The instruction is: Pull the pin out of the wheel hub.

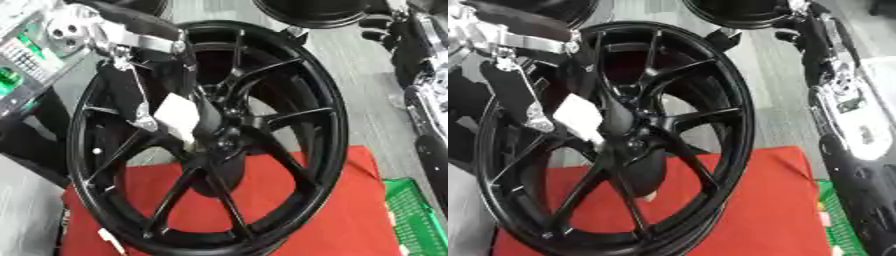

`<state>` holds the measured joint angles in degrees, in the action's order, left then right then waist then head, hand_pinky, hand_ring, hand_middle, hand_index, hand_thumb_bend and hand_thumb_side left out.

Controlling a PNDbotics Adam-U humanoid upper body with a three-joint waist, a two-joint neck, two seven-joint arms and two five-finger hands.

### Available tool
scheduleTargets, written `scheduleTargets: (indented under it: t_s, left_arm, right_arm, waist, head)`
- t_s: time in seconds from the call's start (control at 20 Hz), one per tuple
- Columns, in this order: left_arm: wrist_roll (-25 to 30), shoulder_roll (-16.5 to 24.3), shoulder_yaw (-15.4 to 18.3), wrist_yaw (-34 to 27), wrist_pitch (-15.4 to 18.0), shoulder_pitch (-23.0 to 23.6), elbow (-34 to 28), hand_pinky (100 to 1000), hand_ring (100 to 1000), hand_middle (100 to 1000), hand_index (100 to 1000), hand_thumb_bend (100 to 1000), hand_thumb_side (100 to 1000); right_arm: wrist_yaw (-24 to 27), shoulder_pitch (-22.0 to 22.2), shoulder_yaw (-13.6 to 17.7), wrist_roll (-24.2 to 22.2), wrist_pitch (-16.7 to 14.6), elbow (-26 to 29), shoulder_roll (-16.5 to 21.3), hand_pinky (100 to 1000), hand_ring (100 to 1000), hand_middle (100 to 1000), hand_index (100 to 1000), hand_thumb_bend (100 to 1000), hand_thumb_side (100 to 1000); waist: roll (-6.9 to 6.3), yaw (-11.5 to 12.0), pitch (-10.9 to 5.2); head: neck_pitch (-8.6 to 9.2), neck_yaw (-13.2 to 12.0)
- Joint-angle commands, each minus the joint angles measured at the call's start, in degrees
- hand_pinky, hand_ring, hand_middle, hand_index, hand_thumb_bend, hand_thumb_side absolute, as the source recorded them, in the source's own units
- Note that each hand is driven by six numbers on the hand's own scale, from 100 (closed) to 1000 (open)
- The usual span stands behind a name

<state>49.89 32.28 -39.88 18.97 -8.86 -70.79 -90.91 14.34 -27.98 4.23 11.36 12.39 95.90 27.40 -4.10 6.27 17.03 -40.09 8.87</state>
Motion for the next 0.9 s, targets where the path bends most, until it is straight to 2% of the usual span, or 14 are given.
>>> scheduleTargets:
  t_s: [0.05,0.3,0.45,0.75,0.9]
  left_arm:
    - [-0.7,1.9,2.1,0.0,-0.9,-1.2,-1.6,581,542,404,416,598,100]
    - [-1.2,3.5,4.1,-1.2,-2.3,-0.9,-4.0,576,536,396,406,602,100]
    - [-2.1,5.2,6.4,-2.5,-3.3,-0.4,-6.3,571,531,394,403,594,100]
    - [-6.8,12.0,15.0,-4.9,-5.5,2.6,-11.2,566,520,386,392,607,100]
    - [-11.0,17.1,20.4,-5.9,-6.8,7.1,-12.0,561,510,381,387,576,100]
  right_arm:
    - [0.0,-0.9,0.5,-0.1,-0.1,0.7,0.9,798,754,725,741,100,740]
    - [0.0,-0.9,0.5,0.0,-0.2,0.7,0.9,798,754,725,741,100,739]
    - [0.1,-0.8,0.6,0.1,-0.2,0.7,0.9,798,754,726,741,100,737]
    - [0.1,-0.4,1.0,0.4,-0.3,0.8,1.2,798,754,726,741,100,739]
    - [0.0,0.0,1.3,0.7,-0.3,0.7,1.6,798,755,726,741,100,739]
  waist:
    - [0.16,0.0,-1.12]
    - [0.08,0.0,-1.16]
    - [0.07,0.1,-1.19]
    - [-0.01,0.8,-1.22]
    - [-0.14,1.6,-1.14]
  head:
    - [0.50,-0.1]
    - [0.48,0.0]
    - [0.42,0.0]
    - [0.21,0.4]
    - [-0.15,1.0]
